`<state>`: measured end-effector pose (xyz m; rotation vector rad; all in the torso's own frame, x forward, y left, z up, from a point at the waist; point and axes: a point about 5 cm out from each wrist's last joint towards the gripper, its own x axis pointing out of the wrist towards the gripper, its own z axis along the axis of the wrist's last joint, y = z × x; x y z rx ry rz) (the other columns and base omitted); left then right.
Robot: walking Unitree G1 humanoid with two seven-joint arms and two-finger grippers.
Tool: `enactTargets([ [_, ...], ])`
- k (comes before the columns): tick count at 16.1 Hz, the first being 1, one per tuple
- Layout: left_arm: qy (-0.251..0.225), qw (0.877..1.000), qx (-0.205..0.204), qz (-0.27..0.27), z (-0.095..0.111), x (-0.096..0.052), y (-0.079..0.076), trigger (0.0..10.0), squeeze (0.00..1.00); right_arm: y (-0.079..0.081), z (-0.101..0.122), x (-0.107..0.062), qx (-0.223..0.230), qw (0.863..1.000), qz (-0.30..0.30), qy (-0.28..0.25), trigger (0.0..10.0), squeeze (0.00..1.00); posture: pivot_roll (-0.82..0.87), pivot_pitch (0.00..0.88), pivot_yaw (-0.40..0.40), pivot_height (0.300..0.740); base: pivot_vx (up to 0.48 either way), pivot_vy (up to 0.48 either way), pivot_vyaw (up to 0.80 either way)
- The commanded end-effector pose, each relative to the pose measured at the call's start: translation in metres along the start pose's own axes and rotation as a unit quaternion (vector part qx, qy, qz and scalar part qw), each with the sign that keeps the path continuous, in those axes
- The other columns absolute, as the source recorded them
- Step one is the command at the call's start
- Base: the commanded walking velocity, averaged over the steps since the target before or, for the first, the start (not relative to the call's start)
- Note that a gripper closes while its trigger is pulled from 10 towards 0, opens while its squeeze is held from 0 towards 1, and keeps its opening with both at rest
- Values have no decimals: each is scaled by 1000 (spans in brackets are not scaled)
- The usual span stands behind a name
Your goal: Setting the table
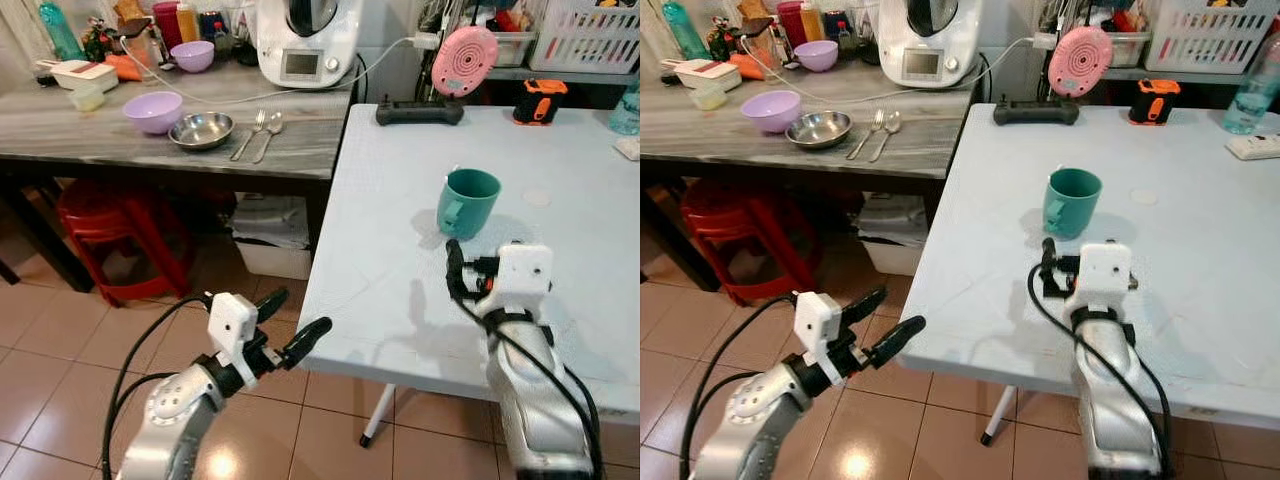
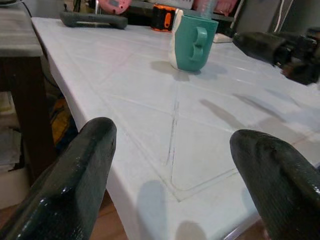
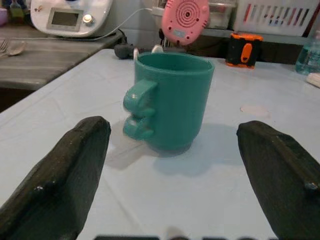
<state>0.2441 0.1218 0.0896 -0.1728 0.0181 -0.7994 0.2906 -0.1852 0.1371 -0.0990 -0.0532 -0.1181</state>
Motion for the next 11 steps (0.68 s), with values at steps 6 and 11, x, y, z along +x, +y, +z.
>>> enactTargets([
  [6,2,1000,-4,-29,7,-7,-4,10000,0,23,6,31,1,1000,1,12,10000,0,-92,124,66,740,0,0,0],
  [11,9,1000,-12,-26,4,-12,-6,10000,0,20,5,42,-11,999,-23,19,10000,0,-89,150,61,740,0,0,0],
])
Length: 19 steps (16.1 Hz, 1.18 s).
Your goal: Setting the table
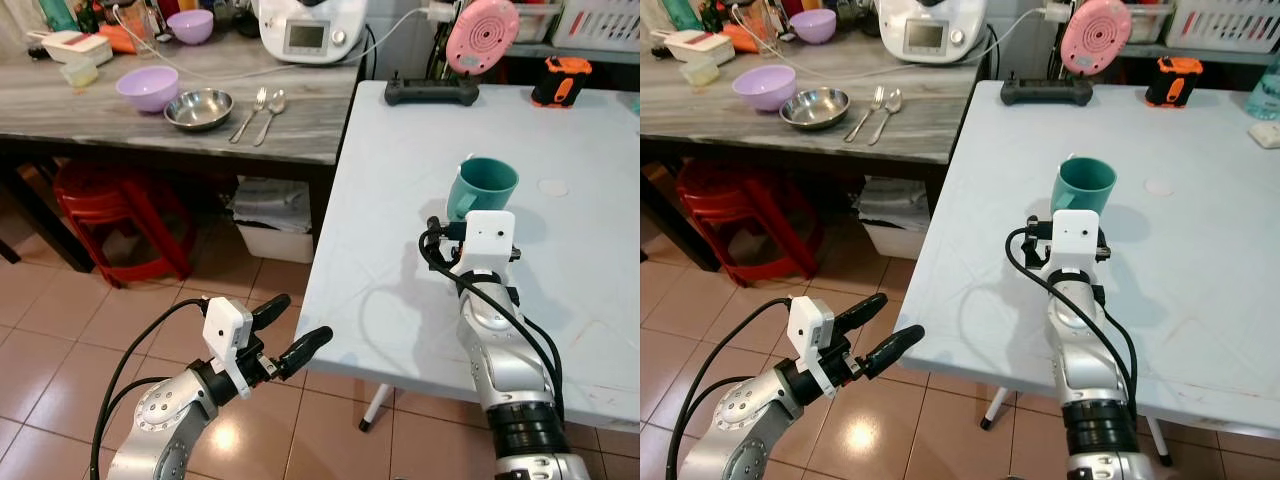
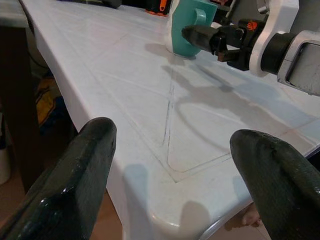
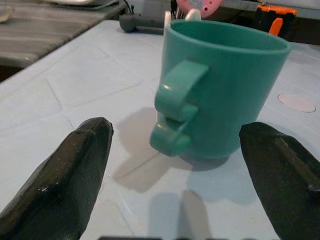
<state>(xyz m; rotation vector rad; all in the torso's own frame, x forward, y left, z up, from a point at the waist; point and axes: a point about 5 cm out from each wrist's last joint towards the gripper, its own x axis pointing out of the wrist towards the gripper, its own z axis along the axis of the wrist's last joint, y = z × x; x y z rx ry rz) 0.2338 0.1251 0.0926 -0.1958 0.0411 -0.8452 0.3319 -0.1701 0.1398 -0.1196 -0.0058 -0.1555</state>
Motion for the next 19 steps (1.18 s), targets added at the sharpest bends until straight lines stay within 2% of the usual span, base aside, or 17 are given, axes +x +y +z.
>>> enactTargets([
  [1,2,1000,2,-3,1,-3,-1,10000,0,-2,3,3,0,1000,-9,-6,10000,0,-89,150,61,740,0,0,0],
  [5,1,1000,0,-3,2,-2,-1,10000,0,-16,5,13,-12,999,-28,-14,10000,0,-92,155,64,740,0,0,0],
  [12,-8,1000,3,1,8,3,-1,10000,0,-23,19,29,-25,998,-45,-46,10000,0,-83,153,66,740,0,0,0],
  [13,-8,1000,2,2,8,3,-1,10000,0,-24,19,29,-30,997,-50,-50,3451,0,-84,151,66,740,0,0,0],
  [14,-8,1000,1,3,8,3,-1,10000,0,-27,19,30,-34,996,-57,-53,0,0,-84,150,67,740,0,0,0],
  [19,-11,1000,0,-3,9,7,0,10000,0,-28,16,30,-37,996,-66,-55,0,0,-86,136,70,740,0,0,0],
])
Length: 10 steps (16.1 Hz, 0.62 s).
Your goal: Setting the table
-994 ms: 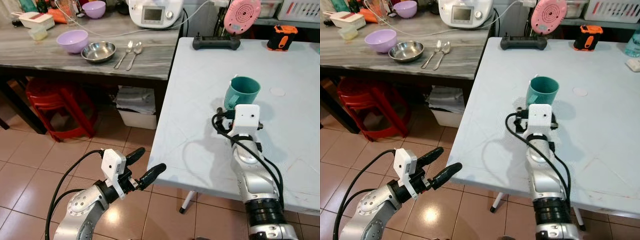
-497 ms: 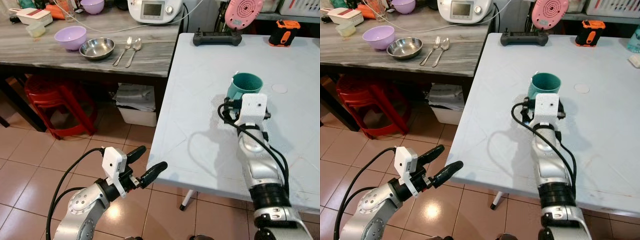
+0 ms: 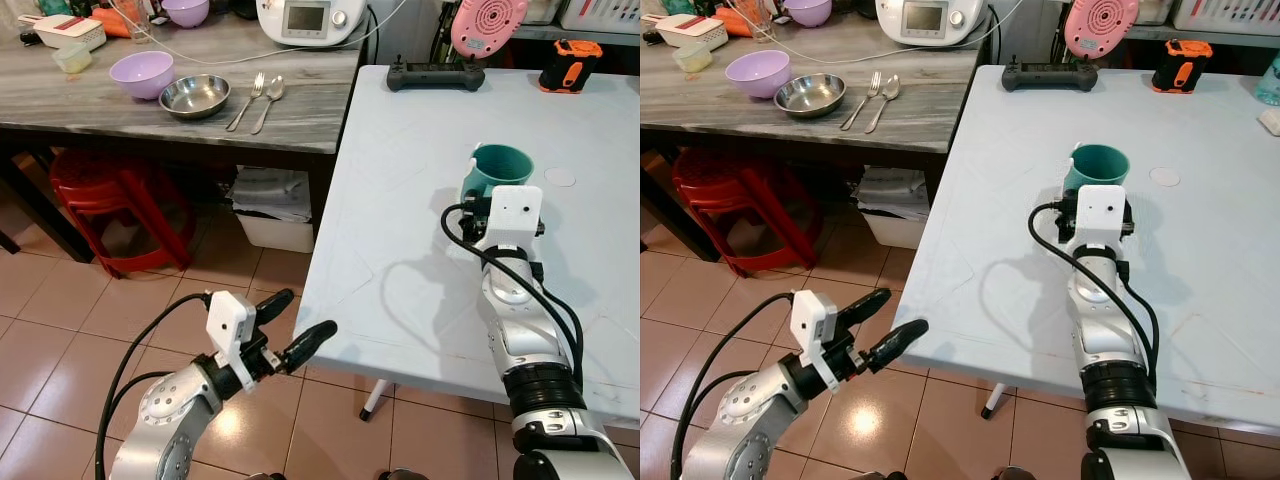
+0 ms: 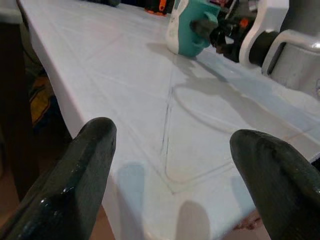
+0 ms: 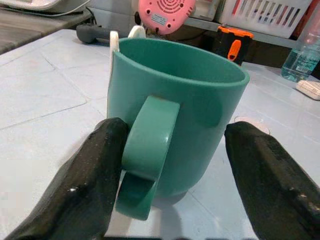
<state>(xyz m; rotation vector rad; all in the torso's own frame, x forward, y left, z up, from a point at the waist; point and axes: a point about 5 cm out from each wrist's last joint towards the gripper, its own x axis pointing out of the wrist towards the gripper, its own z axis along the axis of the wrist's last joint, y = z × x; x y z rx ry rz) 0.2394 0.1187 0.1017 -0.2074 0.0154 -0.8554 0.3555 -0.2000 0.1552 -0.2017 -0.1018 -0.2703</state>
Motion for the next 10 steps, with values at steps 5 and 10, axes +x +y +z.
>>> enactTargets([
  [5,-5,1000,-1,-1,1,0,2,10000,0,-1,3,4,-1,1000,-8,-10,0,0,-84,122,63,740,0,0,0],
  [10,-15,1000,-3,-2,2,3,3,10000,0,-1,5,7,-1,1000,-10,-15,0,0,-86,108,61,740,0,0,0],
])
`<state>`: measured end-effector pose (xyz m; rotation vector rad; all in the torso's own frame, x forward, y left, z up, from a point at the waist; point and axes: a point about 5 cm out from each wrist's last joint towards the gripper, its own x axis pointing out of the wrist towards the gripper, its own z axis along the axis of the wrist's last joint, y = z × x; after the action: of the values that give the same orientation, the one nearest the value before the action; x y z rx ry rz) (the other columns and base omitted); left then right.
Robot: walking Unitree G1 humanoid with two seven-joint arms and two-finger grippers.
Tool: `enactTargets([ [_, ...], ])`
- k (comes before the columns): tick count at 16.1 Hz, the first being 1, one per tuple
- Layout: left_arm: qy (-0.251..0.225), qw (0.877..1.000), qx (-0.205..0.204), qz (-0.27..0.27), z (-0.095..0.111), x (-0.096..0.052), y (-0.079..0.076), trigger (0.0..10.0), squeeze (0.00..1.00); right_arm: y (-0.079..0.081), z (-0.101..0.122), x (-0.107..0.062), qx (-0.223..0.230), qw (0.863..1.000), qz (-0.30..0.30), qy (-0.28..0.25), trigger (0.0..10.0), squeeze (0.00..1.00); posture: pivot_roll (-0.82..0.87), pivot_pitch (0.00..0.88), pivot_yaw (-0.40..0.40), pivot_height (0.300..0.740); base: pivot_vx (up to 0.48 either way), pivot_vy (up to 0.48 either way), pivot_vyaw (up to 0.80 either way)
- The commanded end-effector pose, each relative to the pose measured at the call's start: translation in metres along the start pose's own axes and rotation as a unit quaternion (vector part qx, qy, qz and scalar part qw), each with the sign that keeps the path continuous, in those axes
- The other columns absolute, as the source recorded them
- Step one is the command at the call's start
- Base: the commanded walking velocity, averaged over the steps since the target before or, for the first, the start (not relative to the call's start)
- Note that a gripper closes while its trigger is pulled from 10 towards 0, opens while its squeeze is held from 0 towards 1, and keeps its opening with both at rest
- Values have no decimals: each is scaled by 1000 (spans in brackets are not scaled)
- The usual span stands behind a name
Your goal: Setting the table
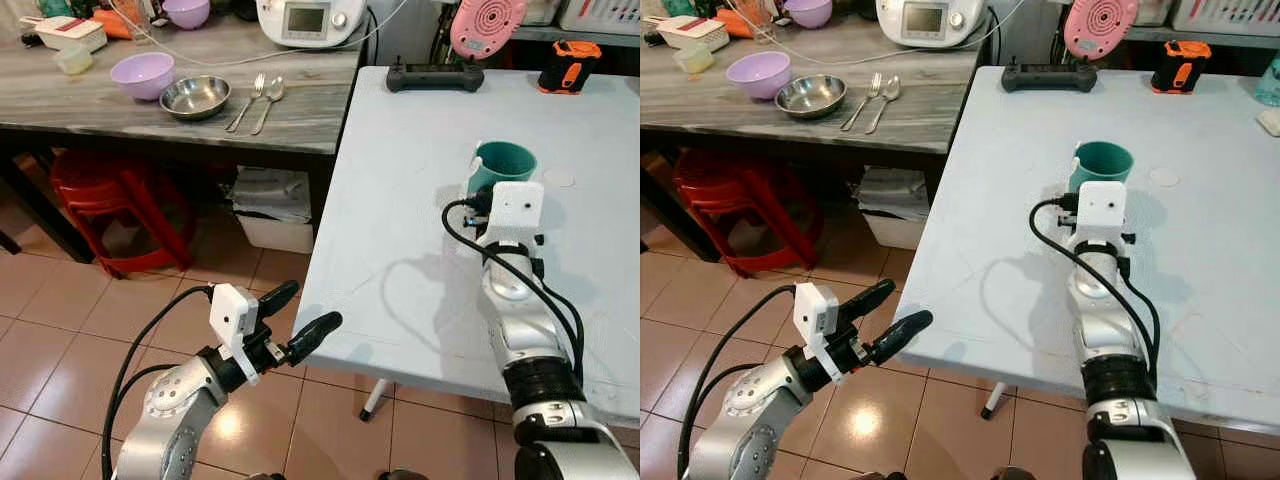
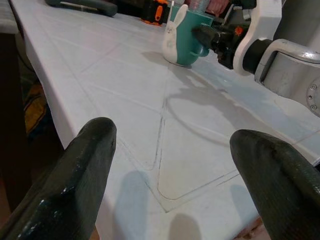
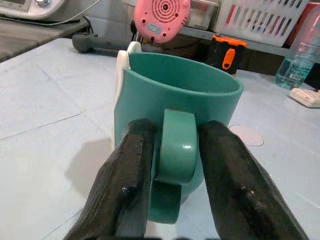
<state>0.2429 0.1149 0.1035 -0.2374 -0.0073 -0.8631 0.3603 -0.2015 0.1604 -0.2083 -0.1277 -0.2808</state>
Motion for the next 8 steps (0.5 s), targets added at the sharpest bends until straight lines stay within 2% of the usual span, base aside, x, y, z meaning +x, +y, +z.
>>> enactTargets([
  [1,-2,1000,9,7,1,-3,4,10000,0,-1,1,1,1,1000,-4,-2,0,0,-89,106,63,740,0,0,0],
  [8,-16,999,30,41,5,1,12,10000,0,-2,-1,1,1,1000,-9,-1,0,0,-94,104,63,740,0,0,0],
])
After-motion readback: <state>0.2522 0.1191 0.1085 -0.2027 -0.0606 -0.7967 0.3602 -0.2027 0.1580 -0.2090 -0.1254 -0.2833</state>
